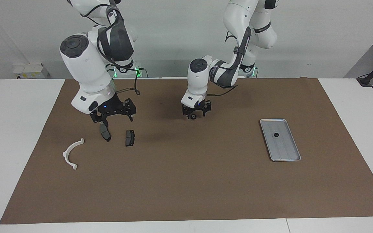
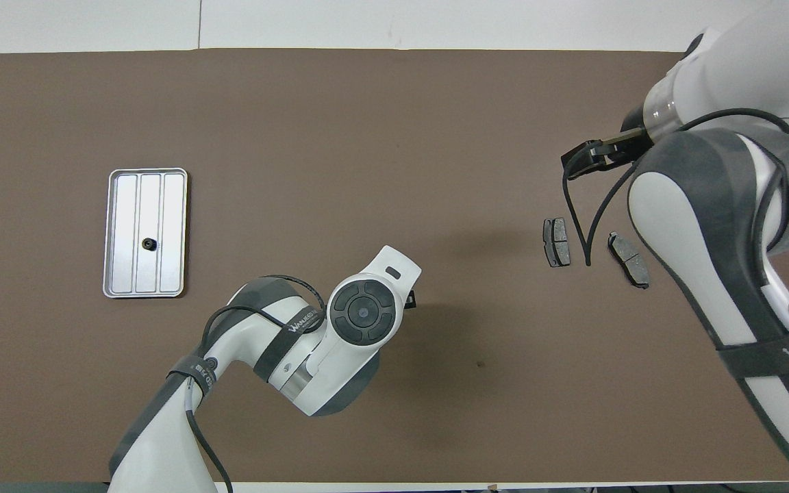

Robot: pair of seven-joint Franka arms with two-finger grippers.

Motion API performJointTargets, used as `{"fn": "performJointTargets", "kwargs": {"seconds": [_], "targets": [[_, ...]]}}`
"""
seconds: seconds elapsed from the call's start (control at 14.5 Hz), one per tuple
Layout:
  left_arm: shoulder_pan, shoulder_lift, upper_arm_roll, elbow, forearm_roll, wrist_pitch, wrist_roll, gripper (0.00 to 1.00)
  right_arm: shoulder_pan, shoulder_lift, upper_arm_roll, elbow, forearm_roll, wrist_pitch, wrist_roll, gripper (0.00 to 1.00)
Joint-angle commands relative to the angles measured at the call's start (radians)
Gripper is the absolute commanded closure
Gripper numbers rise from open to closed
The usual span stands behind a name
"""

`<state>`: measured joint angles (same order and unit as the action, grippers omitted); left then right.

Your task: Pick bearing gear from pile to tray

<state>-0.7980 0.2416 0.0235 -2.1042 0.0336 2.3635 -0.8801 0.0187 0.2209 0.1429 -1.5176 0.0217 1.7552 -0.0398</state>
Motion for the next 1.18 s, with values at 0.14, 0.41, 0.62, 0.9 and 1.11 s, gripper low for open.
{"fn": "performJointTargets", "kwargs": {"seconds": [0.14,0.41,0.62,0.9,1.11], "targets": [[-0.027,-0.022,0.018,-0.042,0.000,0.037,-0.030,0.14,0.007,-0.133,-0.068,-0.082,0.009,-0.057,-0.029,0.00],[-0.033,-0.019,0.018,-0.045,0.000,0.057,-0.033,0.17,0.004,-0.190,-0.108,-0.112,-0.018,-0.120,-0.032,0.00],[-0.033,-0.016,0.018,-0.053,0.000,0.072,-0.033,0.20,0.013,-0.222,-0.108,-0.112,-0.083,-0.180,-0.029,0.00],[-0.035,-0.012,0.018,-0.053,0.000,0.088,-0.034,0.31,0.014,-0.226,-0.108,-0.099,-0.091,-0.241,-0.029,0.00],[-0.033,-0.008,0.019,-0.053,0.000,0.095,-0.045,0.57,0.004,-0.229,-0.103,-0.101,-0.088,-0.261,-0.028,0.00]]}}
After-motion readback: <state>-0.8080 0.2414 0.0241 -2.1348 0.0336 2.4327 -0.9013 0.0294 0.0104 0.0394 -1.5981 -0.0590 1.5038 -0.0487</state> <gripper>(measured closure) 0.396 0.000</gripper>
